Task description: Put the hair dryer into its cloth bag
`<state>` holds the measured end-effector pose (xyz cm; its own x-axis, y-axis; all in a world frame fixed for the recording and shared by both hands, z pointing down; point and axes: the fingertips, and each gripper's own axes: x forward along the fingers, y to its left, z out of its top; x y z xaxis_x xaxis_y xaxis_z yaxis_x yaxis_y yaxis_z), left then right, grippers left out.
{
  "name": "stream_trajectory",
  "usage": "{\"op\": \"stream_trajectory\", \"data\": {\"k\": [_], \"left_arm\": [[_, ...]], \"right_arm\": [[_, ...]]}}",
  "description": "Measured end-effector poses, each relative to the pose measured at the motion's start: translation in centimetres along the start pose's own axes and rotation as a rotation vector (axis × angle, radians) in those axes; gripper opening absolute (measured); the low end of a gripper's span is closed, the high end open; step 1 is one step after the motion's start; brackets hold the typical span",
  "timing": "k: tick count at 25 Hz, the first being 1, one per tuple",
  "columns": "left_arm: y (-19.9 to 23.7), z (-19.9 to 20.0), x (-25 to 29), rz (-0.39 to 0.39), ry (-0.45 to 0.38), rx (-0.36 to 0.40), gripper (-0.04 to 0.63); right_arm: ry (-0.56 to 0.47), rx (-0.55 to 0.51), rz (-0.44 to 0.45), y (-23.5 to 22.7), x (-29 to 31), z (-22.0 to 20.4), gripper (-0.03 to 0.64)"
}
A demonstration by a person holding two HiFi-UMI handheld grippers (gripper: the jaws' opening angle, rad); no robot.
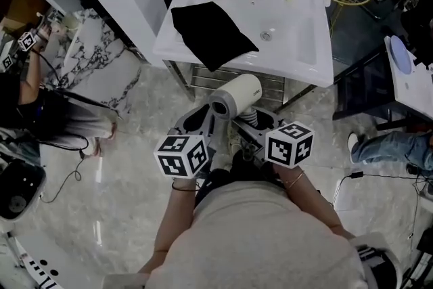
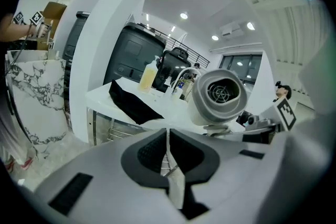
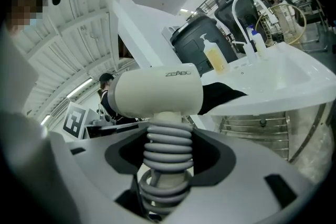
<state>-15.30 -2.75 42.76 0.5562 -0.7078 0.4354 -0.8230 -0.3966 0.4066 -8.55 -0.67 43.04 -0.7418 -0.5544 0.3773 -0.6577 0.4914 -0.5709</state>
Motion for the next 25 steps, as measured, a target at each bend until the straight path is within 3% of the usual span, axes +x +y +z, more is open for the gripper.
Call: {"op": "stream_trajectory", "data": {"k": [4,9,14,21,25], "left_arm": [[1.1,3.2,3.2,-0.017,-0.005,0.02,0.02],[1.7,6.7,7.3,-0.024,0.012,0.112,0.02],[3.0,9.4,11.3,-0.014,0.017,0.134,0.02],[3.8,10.7,16.3,-0.023,0.1,0.232,0.023],[4.1,9.8,18.0,-0.044,0.163,0.241,0.032]], "right_arm": [[-0.032,0.0,-0.005,-2.5,1.8,4.1,0.229],[-0.061,-0.003,-0.015,-5.8,3.8,9.0,0.229],[-0.085,0.034,-0.001,-9.0,5.4,12.8,0.229],[-0.101,0.044,-0.01,-13.4,7.1,16.3,0.229],[-0.086,0.065,-0.022,-15.3,7.5,16.6,0.229]]}}
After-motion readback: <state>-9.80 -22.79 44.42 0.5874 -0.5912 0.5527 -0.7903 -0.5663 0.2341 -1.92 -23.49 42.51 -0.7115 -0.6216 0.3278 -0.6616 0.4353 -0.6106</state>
